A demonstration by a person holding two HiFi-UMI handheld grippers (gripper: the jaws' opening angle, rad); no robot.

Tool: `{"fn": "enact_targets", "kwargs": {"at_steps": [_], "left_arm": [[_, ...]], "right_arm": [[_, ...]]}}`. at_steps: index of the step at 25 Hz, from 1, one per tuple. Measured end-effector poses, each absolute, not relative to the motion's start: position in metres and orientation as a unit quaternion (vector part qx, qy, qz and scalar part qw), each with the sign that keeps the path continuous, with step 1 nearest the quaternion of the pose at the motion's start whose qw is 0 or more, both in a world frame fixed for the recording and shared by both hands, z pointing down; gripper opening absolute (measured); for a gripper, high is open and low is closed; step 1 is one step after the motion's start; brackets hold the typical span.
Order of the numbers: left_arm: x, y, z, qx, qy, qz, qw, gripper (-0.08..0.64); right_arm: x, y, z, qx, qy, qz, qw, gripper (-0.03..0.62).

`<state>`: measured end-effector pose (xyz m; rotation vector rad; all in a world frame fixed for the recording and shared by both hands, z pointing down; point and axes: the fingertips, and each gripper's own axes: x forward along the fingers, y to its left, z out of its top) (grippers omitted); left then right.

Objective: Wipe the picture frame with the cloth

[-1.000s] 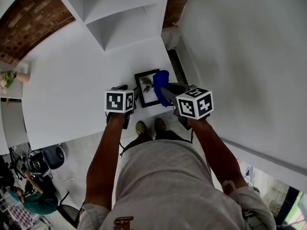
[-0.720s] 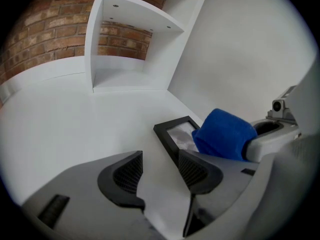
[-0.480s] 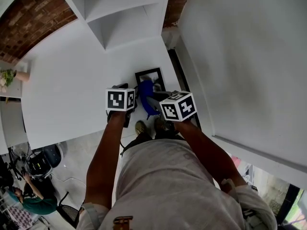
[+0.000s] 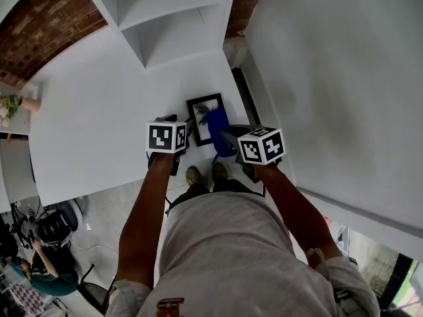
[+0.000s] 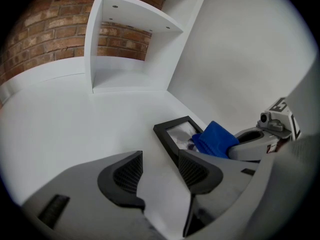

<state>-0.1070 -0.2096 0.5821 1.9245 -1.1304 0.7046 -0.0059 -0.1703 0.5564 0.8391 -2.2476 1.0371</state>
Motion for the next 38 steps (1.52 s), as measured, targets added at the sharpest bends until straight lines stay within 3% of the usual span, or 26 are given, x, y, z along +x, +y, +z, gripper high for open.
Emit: {"fn": "enact_targets", "kwargs": {"at_steps": [11,18,24,31,38], "left_arm": [[-0.106,-0.21,0.581,0.758,-0.445,0.285,0.382,0.219],[-0.106,-0.209,0.572,0.761,-0.45,0.274,0.379,0.219],[-0.103,-0.221,0.525,0.782,-0.464,0.202,0.365,0.219],[-0.087,-0.233,0.425,0.85,-0.452,0.061,0.265,0.21],[-0.084,-0.224,0.348,0.884,-0.447,-0.007,0.14,0.15]], "right_arm": [[0.048,-0.18,0.548,0.348,-0.82,0.377,0.253,0.048],[0.036,-0.191,0.513,0.335,-0.847,0.346,0.226,0.048],[0.014,-0.209,0.469,0.32,-0.879,0.298,0.191,0.048],[-0.009,-0.23,0.399,0.31,-0.922,0.202,0.114,0.048],[-0.022,-0.228,0.344,0.3,-0.946,0.111,0.049,0.048]]}}
